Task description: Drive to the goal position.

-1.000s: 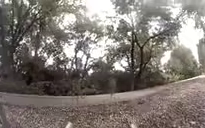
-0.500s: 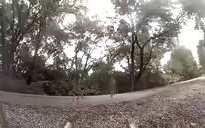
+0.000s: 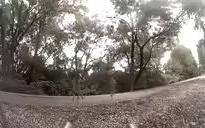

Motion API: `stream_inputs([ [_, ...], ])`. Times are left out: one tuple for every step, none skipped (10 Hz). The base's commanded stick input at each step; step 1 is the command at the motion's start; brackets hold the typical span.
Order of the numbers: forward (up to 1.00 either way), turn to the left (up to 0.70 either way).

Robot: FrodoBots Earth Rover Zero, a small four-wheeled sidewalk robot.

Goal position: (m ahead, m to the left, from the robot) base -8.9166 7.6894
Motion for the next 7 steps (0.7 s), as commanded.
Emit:
stream_inputs([
  [0.45,0.0],
  [0.43,0.0],
  [0.0,0.0],
  [0.03,0.0],
  [0.22,0.0],
  [0.43,0.0],
  [0.45,0.0],
])
